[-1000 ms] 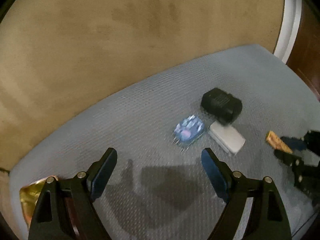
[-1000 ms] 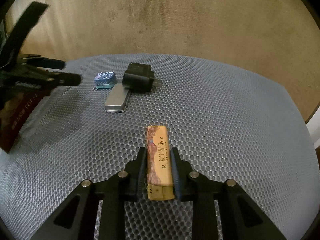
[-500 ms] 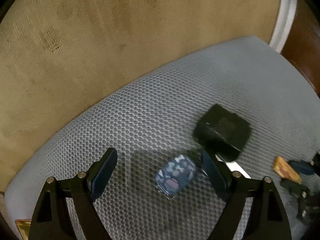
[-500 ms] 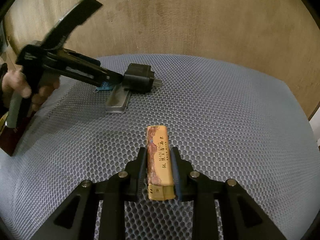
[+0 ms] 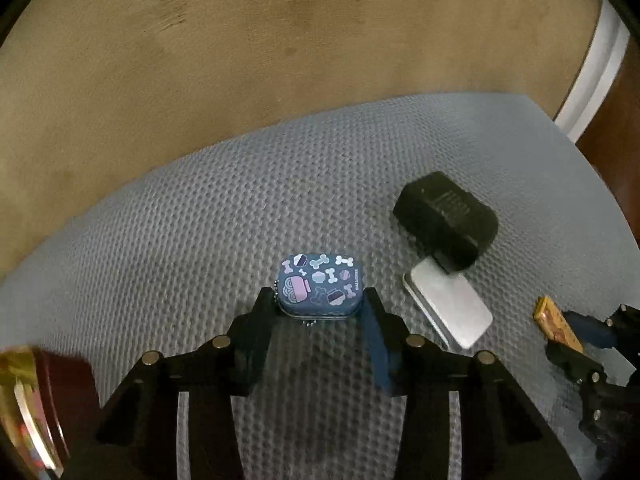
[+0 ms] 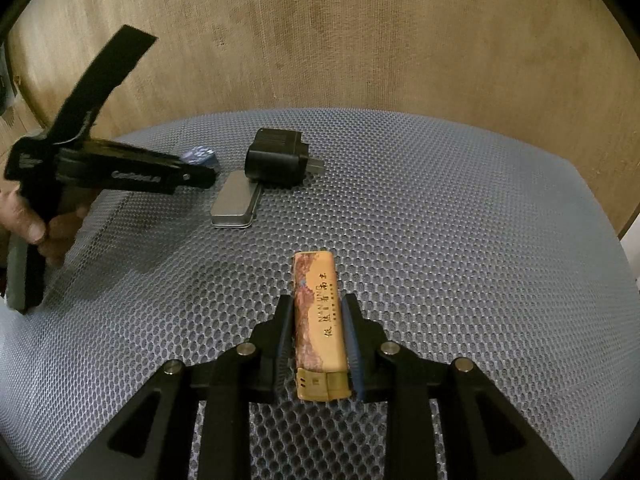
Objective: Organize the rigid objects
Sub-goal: 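Close the left tool on the blue bone-patterned tin and lift it, then carry the blue tin into the gold tin and open the left tool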
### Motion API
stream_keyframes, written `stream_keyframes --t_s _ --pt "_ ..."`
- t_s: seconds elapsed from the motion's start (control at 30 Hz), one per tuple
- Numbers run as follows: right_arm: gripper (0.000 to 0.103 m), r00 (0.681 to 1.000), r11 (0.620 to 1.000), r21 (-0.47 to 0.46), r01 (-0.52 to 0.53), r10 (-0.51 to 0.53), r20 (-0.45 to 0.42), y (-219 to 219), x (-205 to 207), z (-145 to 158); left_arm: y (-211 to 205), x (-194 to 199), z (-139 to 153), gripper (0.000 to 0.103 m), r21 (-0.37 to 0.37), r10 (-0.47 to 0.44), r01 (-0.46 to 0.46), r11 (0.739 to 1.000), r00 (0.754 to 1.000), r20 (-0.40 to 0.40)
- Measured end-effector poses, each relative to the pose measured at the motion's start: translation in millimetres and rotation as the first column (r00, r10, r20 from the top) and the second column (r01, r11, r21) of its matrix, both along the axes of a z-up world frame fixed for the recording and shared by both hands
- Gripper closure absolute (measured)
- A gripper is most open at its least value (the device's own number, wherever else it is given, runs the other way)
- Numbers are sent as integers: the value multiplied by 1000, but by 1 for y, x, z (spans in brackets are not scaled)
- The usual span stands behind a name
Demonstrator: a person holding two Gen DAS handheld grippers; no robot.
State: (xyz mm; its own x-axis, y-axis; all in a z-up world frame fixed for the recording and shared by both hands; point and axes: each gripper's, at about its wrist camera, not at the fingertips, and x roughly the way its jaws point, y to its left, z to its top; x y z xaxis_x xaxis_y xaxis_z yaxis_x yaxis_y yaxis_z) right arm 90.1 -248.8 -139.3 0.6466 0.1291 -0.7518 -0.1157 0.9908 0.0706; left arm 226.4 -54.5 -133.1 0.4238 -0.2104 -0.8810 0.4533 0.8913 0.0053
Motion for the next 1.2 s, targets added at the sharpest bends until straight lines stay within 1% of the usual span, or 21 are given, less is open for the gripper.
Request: stream_keyframes --t_s 0.1,0.23,0.3,0.33,0.5,0.53,0.67,0.73,0.8,0.93,1.07,1.2 --pt "78 1000 1000 -4 0 0 0 0 0 1 -2 -10 0 64 21 -9 9 1000 1000 21" --pt "78 1000 1000 -5 0 0 -1 0 0 1 2 -20 -3 64 -7 9 -9 1000 1000 11" --pt "78 1000 1000 -6 0 0 -2 1 -1 1 4 -30 -5 64 -4 16 -16 1000 1000 18" --pt "77 1000 1000 -7 0 -1 -2 1 -1 1 -3 -29 -5 64 2 15 -15 1000 1000 23" --pt "77 1000 1000 -7 1 -1 -3 2 -1 1 4 -53 -7 64 3 62 -62 998 997 39" --pt "77 1000 1000 -9 1 -1 -2 3 -1 0 0 -47 -7 64 4 66 -66 998 997 42" --pt "78 1000 1000 -17 1 -1 -2 5 -1 0 -1 -56 -9 64 -1 92 -92 996 994 59" --pt "78 1000 1000 -23 1 -1 -2 7 -1 -1 8 -67 -7 64 -11 94 -93 996 994 59" --pt "78 1000 1000 -28 1 -1 -2 8 -1 -1 7 -71 -5 64 -21 96 -95 995 993 62" --pt "78 1000 999 -33 1 -1 -2 11 0 -4 25 -77 2 64 -20 92 -91 996 994 63" --pt "78 1000 999 -42 2 -2 -1 14 0 -7 30 -83 3 64 -27 107 -106 994 992 62" --pt "77 1000 999 -46 1 -2 -2 17 1 -8 30 -89 5 64 -24 121 -119 993 989 84"
